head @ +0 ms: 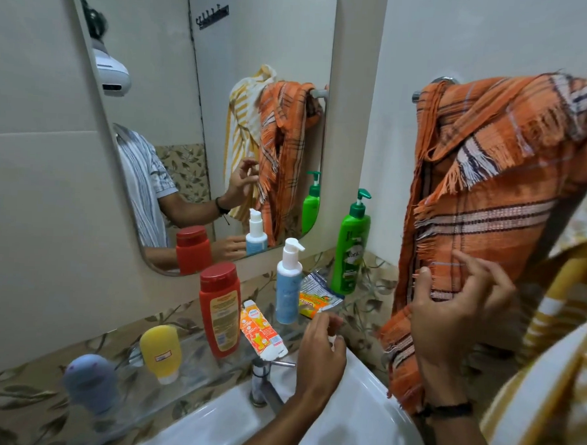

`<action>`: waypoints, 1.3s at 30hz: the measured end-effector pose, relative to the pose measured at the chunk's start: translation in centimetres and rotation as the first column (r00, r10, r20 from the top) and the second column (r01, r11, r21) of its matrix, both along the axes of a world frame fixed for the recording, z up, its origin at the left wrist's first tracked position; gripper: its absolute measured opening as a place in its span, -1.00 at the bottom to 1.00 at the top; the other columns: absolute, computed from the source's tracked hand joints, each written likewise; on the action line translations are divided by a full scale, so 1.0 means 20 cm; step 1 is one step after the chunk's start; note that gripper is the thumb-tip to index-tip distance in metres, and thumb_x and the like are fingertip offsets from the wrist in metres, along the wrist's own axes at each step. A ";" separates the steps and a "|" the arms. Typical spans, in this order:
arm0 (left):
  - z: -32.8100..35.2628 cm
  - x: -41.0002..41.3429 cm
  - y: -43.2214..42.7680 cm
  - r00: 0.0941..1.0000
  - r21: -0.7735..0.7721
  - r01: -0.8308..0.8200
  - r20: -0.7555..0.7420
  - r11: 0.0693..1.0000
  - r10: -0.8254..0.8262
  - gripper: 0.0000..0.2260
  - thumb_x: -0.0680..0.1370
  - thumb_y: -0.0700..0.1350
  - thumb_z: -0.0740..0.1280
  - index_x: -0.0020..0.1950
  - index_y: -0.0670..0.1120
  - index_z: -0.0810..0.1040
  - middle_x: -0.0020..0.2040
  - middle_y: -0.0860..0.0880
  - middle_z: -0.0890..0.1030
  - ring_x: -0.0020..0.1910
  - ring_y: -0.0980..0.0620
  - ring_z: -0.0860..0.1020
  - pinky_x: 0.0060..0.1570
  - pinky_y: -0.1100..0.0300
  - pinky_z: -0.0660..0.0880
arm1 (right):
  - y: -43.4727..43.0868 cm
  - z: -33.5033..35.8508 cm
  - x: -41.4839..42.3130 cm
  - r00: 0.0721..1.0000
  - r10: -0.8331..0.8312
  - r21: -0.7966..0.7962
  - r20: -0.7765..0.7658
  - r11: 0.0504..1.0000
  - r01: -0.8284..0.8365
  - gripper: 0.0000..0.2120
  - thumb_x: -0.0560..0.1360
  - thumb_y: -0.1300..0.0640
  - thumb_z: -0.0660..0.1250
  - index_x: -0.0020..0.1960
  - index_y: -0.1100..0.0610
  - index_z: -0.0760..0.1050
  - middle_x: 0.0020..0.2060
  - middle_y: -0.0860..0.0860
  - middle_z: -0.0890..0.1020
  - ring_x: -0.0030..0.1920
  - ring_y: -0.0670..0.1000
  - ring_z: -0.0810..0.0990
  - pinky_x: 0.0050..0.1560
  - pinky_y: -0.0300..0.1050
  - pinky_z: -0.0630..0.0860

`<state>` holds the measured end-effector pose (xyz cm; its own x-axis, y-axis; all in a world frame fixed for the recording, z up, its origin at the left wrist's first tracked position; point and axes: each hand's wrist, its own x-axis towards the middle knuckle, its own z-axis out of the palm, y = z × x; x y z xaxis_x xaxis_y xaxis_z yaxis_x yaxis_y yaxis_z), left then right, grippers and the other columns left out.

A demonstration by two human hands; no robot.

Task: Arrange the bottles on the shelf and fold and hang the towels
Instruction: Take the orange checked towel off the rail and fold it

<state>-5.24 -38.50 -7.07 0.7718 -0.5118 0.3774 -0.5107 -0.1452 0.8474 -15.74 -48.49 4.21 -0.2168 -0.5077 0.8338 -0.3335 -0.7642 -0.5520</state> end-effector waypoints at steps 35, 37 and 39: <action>0.26 -0.07 -0.15 0.995 -0.225 -0.089 -0.060 0.970 0.077 -0.71 0.44 -0.30 0.33 0.00 0.08 0.48 0.02 0.06 0.52 0.10 0.03 0.48 0.14 -0.01 0.51 | -0.04 0.02 -0.05 0.882 0.334 0.475 0.332 0.749 -0.462 -0.71 0.50 0.17 0.42 0.17 0.26 0.55 -0.05 0.05 0.58 -0.12 -0.07 0.52 -0.13 -0.24 0.35; 0.25 -0.05 -0.12 0.969 -0.309 -0.243 -0.027 0.919 0.247 -0.68 0.42 -0.32 0.32 0.03 0.06 0.47 0.05 0.09 0.47 0.14 0.03 0.43 0.19 -0.03 0.45 | -0.04 0.02 -0.05 0.885 0.335 0.465 0.323 0.758 -0.457 -0.73 0.49 0.18 0.42 0.16 0.26 0.56 -0.06 0.05 0.59 -0.16 -0.12 0.51 -0.14 -0.28 0.34; 0.26 -0.02 -0.10 0.931 -0.397 -0.348 -0.043 0.849 0.361 -0.64 0.42 -0.34 0.36 0.13 -0.01 0.46 0.15 0.08 0.42 0.22 0.01 0.40 0.29 -0.07 0.39 | -0.05 0.01 -0.05 0.885 0.331 0.467 0.326 0.758 -0.455 -0.72 0.48 0.17 0.42 0.16 0.24 0.57 -0.05 0.04 0.60 -0.13 -0.07 0.53 -0.14 -0.28 0.36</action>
<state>-5.68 -40.51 -1.82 0.8566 -0.0103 0.5158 -0.5156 0.0185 0.8566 -16.81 -49.56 4.45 -0.0379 -0.9250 0.3780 0.1038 -0.3799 -0.9192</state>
